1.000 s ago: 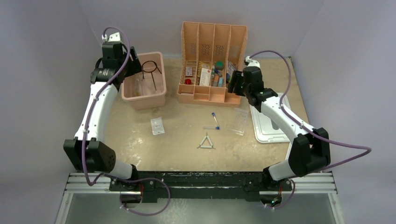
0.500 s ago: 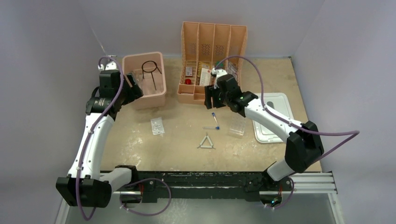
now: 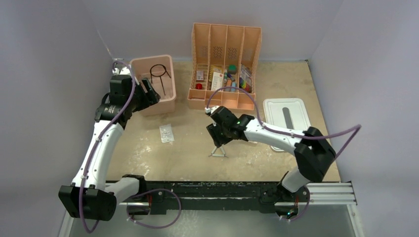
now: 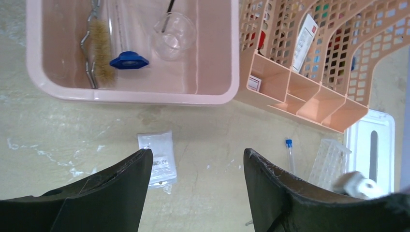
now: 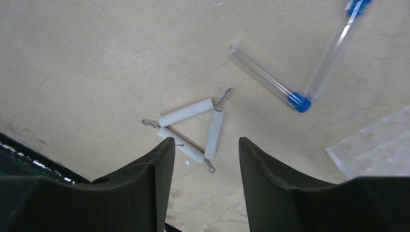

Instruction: Organize the chemistry lab equipment

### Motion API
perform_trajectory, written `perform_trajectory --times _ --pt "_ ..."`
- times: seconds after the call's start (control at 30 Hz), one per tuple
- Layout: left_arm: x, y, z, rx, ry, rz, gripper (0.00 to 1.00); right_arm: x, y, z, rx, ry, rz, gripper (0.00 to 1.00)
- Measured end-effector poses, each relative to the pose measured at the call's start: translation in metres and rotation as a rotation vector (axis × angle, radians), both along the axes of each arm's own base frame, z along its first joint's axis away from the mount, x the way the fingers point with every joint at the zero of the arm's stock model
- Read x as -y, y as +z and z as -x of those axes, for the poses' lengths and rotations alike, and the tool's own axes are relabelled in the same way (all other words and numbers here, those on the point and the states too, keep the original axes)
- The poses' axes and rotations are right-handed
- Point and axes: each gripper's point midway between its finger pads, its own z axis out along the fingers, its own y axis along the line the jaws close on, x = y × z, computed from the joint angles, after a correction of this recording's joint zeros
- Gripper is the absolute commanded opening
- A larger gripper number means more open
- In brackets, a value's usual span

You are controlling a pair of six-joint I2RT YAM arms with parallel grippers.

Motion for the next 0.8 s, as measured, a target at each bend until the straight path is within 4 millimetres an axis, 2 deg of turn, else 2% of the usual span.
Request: perform_trajectory --times 0.17,0.27,0.47,0.63,0.8 --pt "0.019 0.001 -0.001 0.019 -0.068 0.013 0.65 0.000 -0.042 0.010 -0.084 0.016 0.096 0.43" --pt "0.031 0.000 0.001 0.020 -0.115 0.016 0.64 0.003 -0.057 0.012 -0.116 0.004 0.126 0.38" --pt "0.042 0.002 0.003 0.033 -0.171 0.017 0.64 0.000 -0.060 0.009 -0.115 -0.016 0.118 0.22" --pt "0.044 0.002 0.002 0.033 -0.179 0.021 0.64 -0.002 -0.064 0.007 -0.119 -0.030 0.115 0.00" --pt "0.046 -0.004 0.001 0.029 -0.189 0.023 0.64 -0.008 -0.063 0.009 -0.134 -0.013 0.085 0.00"
